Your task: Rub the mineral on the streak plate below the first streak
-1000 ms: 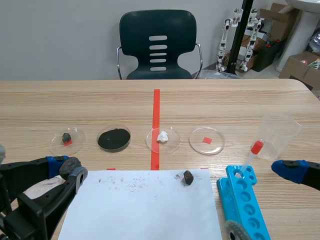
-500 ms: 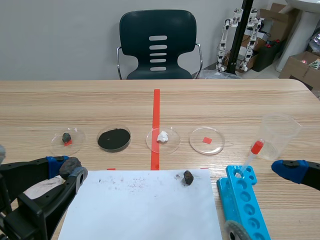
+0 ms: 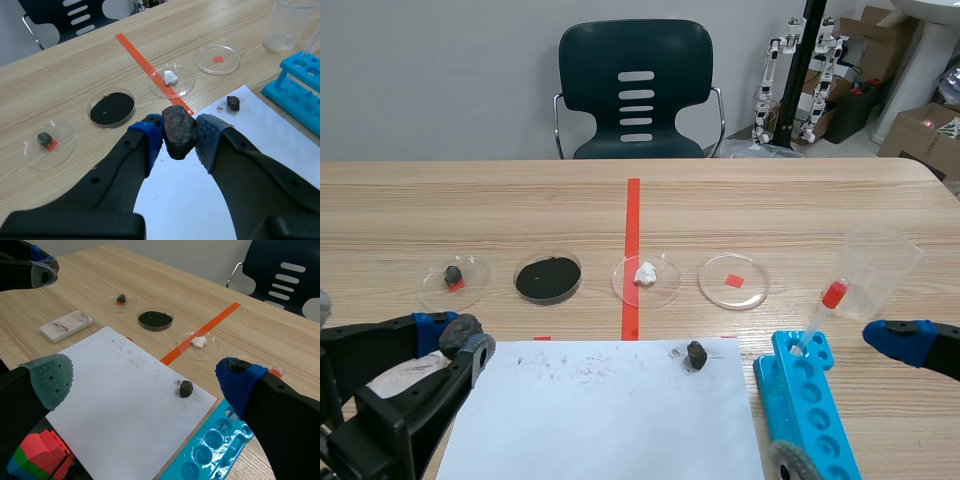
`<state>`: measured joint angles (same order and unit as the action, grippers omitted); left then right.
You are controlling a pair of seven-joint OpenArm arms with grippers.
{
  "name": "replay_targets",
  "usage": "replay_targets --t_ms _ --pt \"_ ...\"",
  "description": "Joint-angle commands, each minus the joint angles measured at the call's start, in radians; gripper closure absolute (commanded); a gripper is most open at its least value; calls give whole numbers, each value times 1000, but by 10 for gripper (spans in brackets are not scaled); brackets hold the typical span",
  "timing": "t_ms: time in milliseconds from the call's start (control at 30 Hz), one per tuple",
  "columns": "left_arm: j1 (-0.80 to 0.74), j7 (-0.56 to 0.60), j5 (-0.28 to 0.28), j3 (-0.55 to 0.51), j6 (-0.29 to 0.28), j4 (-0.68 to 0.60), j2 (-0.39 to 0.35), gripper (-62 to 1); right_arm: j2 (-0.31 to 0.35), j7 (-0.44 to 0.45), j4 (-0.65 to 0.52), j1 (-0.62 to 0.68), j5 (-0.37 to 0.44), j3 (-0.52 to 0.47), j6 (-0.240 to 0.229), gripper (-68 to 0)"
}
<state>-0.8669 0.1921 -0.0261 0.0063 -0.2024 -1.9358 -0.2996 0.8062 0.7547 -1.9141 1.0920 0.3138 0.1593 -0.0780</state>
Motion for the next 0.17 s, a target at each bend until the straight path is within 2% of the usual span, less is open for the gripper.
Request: replay_targets --t_ms 0,133 --pt "-3 21 -6 -2 5 -27 3 -113 0 16 -21 -9 4 -3 0 -591" --pt "-3 21 -6 -2 5 -27 3 -113 0 16 -21 -9 4 -3 0 -591"
